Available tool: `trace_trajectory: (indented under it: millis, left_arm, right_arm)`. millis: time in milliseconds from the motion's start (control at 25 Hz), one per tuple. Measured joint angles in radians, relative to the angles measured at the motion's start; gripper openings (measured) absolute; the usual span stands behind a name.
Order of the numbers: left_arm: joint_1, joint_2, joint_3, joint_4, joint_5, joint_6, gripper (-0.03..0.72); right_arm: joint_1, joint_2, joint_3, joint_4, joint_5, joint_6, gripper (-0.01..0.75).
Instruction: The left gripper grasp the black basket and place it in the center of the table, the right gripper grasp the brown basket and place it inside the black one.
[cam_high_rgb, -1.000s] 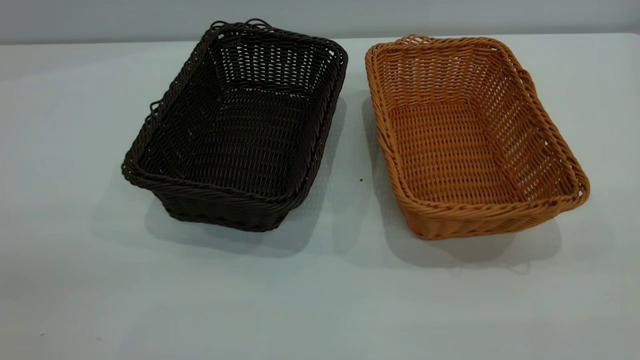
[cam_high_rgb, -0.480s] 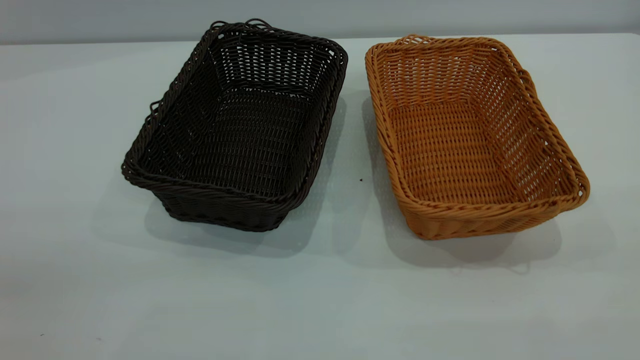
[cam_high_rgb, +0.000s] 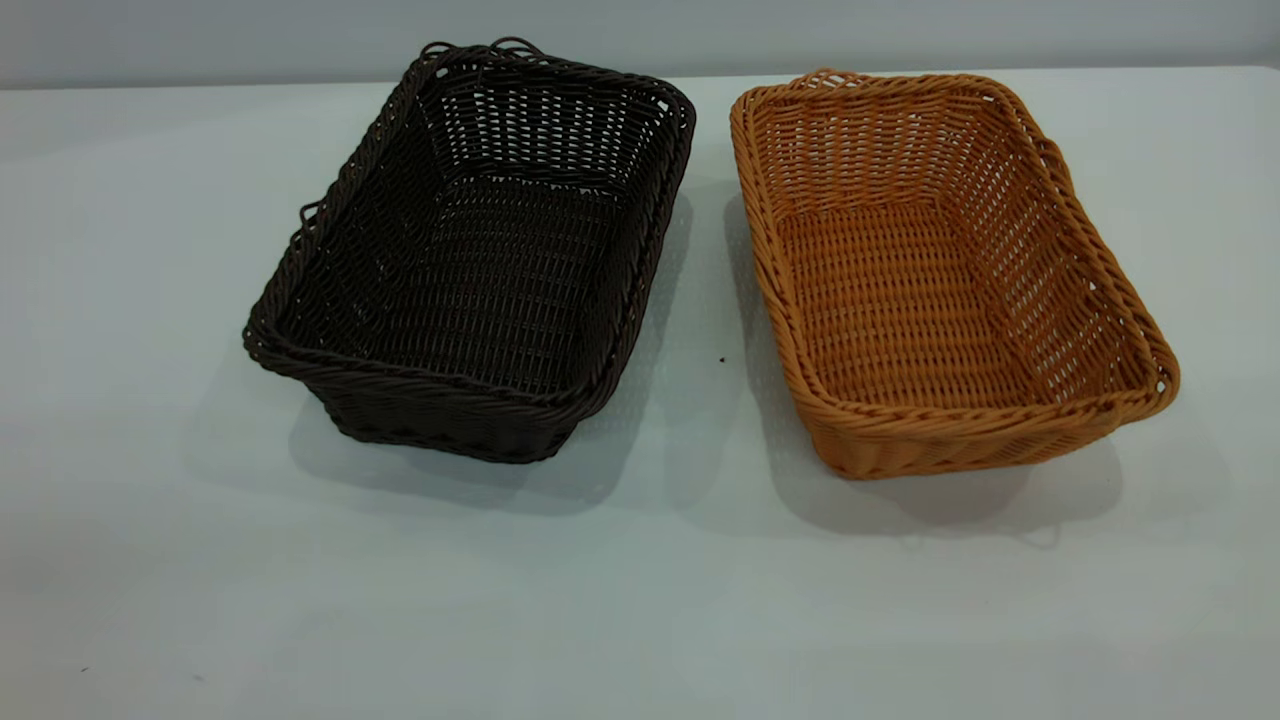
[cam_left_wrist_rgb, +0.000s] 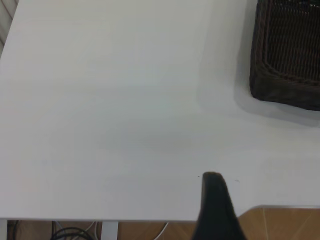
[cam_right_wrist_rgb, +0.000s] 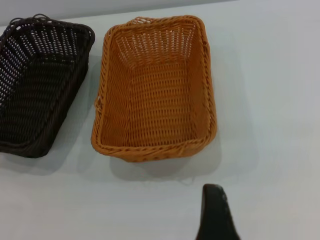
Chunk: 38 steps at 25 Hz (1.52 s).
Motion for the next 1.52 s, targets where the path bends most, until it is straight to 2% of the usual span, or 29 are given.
trace_trajectory:
  millis: [400,480,680,800,880,1200,1360,1520]
  left_arm:
    - [0.0,0.0,0.0,0.0,0.0,0.001,0.454]
    - [0.0,0.0,0.0,0.0,0.0,0.002,0.454]
    - [0.0,0.096,-0.039,0.0,0.002,0.004,0.454]
    - [0.0,0.263,-0.073,0.0,-0.009,0.006,0.455]
    - [0.0,0.385,-0.089,0.0,-0.053,0.007,0.456]
    - [0.0,0.91,-0.133,-0.004,-0.36,0.038,0.456]
    - [0.0,1.093,-0.187,-0.004,-0.478,0.055,0.456]
    - [0.0,1.228,-0.259,-0.043,-0.545,0.104,0.456]
  right_arm:
    - [-0.001,0.0,0.001,0.005,-0.014,0.006,0.427]
    - [0.0,0.006,0.001,0.014,-0.014,0.012,0.456]
    - [0.0,0.197,0.001,0.087,-0.026,-0.022,0.593]
    - [0.0,0.367,0.001,0.138,-0.075,-0.049,0.615]
    - [0.0,0.488,0.001,0.178,-0.126,-0.063,0.615]
    - [0.0,0.951,0.001,0.473,-0.343,-0.109,0.594]
    - [0.0,1.177,0.0,0.675,-0.367,-0.163,0.593]
    - [0.0,1.404,0.0,0.937,-0.369,-0.285,0.593]
